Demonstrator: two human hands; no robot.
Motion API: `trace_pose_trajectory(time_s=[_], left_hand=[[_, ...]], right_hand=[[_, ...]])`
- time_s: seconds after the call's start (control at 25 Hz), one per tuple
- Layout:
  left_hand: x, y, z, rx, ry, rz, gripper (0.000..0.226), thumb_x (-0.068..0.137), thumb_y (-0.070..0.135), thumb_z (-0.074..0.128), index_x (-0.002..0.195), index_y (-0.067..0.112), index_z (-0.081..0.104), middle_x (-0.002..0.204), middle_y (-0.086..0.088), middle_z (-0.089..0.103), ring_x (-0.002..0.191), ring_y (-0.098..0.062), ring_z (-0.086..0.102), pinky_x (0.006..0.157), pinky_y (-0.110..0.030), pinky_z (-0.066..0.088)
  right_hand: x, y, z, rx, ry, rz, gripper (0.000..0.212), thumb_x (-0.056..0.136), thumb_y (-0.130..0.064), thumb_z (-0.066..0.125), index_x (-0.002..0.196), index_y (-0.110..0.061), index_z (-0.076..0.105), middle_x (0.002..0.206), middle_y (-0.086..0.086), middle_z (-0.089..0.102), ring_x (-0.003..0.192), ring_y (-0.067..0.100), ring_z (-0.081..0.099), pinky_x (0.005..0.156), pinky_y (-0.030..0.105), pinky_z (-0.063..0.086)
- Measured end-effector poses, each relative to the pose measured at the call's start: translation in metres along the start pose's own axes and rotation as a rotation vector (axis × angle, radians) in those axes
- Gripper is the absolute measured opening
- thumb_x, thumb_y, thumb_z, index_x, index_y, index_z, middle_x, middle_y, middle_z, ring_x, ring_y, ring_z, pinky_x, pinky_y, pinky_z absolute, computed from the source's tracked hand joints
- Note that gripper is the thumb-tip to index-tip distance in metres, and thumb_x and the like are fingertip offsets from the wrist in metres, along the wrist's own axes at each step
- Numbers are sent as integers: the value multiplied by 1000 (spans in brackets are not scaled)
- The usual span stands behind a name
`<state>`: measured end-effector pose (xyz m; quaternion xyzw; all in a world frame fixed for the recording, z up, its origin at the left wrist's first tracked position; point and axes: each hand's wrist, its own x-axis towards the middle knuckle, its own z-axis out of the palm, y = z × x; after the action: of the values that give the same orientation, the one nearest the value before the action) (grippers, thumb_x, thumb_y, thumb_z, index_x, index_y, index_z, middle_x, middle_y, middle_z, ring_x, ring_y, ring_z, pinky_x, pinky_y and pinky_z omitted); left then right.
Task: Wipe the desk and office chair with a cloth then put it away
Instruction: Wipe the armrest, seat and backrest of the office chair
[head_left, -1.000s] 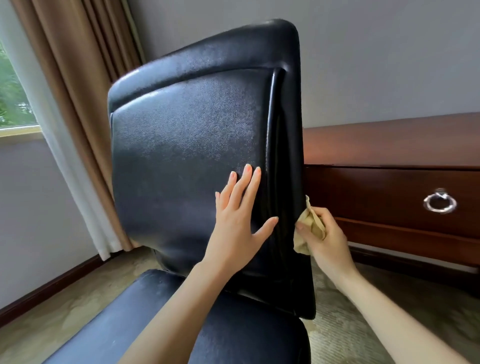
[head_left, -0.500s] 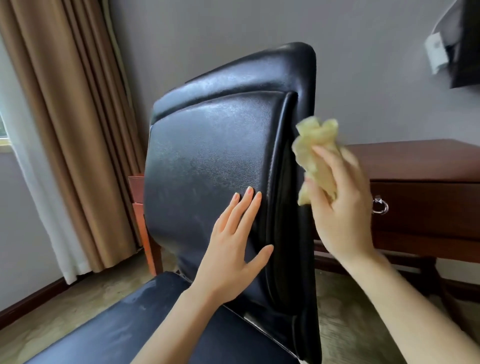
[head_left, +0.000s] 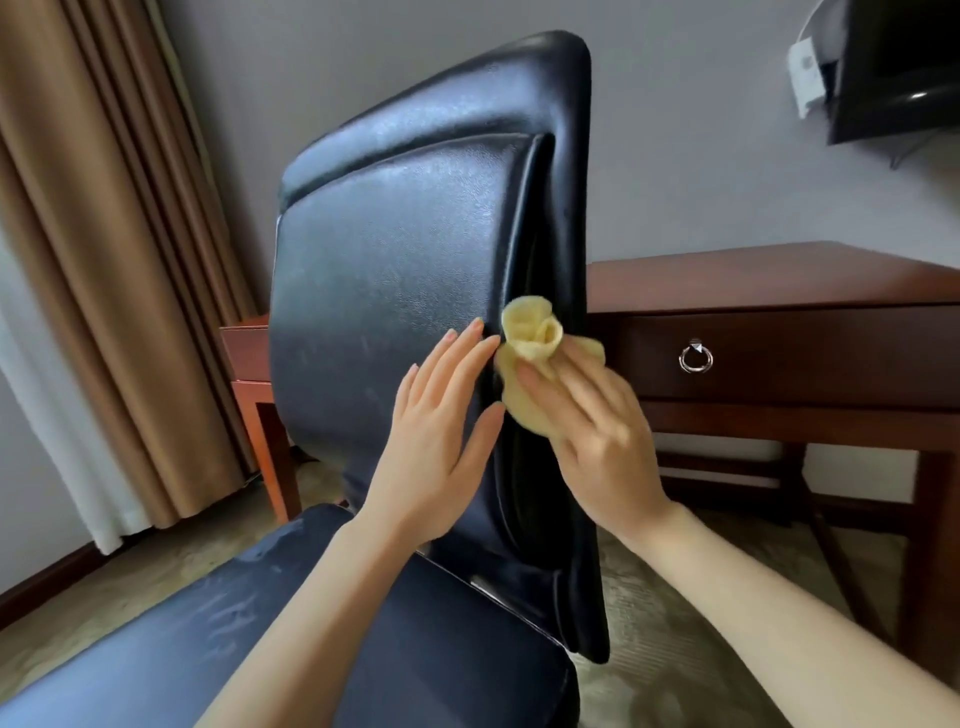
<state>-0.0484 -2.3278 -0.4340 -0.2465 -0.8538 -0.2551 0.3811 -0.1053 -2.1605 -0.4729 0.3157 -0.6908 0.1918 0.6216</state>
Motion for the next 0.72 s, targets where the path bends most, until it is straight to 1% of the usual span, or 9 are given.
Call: trace_pose_trajectory(time_s=[0.16, 0.24, 0.32, 0.36, 0.4, 0.48, 0.6, 0.64, 0.72], left_hand=[[11, 11, 9, 43, 44, 29, 53, 95, 25, 46, 146, 19, 31, 156, 5, 23, 146, -12, 9, 115, -54, 18], [20, 13, 14, 91, 59, 35, 57, 93, 22, 51, 146, 17, 31, 157, 2, 21, 147, -17, 7, 114, -56, 16], [30, 16, 20, 128, 79, 29, 60, 91, 20, 55, 146, 16, 32, 158, -2, 17, 147, -21, 4, 115, -56, 12], [34, 18, 22, 144, 91, 30, 61, 90, 19, 57, 146, 16, 32, 158, -4, 15, 147, -23, 3, 115, -56, 12], [38, 18, 26, 160, 101, 37, 63, 89, 17, 59, 145, 16, 32, 158, -5, 13, 147, -26, 2, 115, -55, 12], [45, 18, 31, 205, 118, 45, 67, 85, 13, 61, 146, 16, 32, 159, -7, 10, 146, -29, 2, 116, -55, 12], [52, 15, 37, 247, 128, 33, 70, 84, 11, 60, 147, 19, 30, 160, -7, 6, 146, -29, 0, 115, -52, 10], [52, 13, 38, 258, 126, 39, 70, 86, 12, 60, 148, 20, 29, 160, -7, 5, 147, -29, 0, 114, -51, 11], [50, 10, 37, 288, 118, 62, 68, 88, 17, 59, 148, 22, 27, 160, -7, 5, 147, -27, -1, 114, -50, 10]], right_hand=[[-65, 8, -1, 60, -127, -106, 34, 96, -8, 48, 129, -16, 53, 134, 6, 54, 130, 24, 44, 98, 43, 46], [-96, 19, -4, 109, -235, -184, 27, 97, -15, 49, 121, -16, 62, 128, 4, 60, 128, 22, 46, 95, 43, 49], [-122, 30, -13, 149, -361, -266, 27, 95, -26, 53, 112, -15, 71, 122, 2, 65, 125, 18, 47, 89, 41, 52], [-130, 33, -18, 173, -401, -279, 29, 95, -30, 51, 111, -16, 71, 121, 0, 65, 123, 16, 48, 87, 39, 52], [-136, 34, -23, 210, -395, -245, 31, 97, -32, 46, 112, -17, 68, 121, -1, 63, 119, 15, 50, 85, 38, 51], [-125, 29, -27, 331, -227, -26, 28, 98, -28, 40, 114, -17, 60, 119, -2, 56, 110, 15, 51, 84, 36, 48], [-57, 24, -18, 439, 114, 354, 25, 96, -17, 43, 116, -15, 58, 118, -1, 54, 112, 15, 51, 96, 30, 41], [-28, 25, -15, 451, 176, 446, 26, 96, -14, 43, 118, -14, 58, 119, 0, 54, 114, 15, 51, 99, 28, 39], [22, 22, -9, 572, 185, 639, 30, 98, -14, 43, 126, -16, 54, 124, -3, 55, 119, 8, 50, 103, 25, 37]])
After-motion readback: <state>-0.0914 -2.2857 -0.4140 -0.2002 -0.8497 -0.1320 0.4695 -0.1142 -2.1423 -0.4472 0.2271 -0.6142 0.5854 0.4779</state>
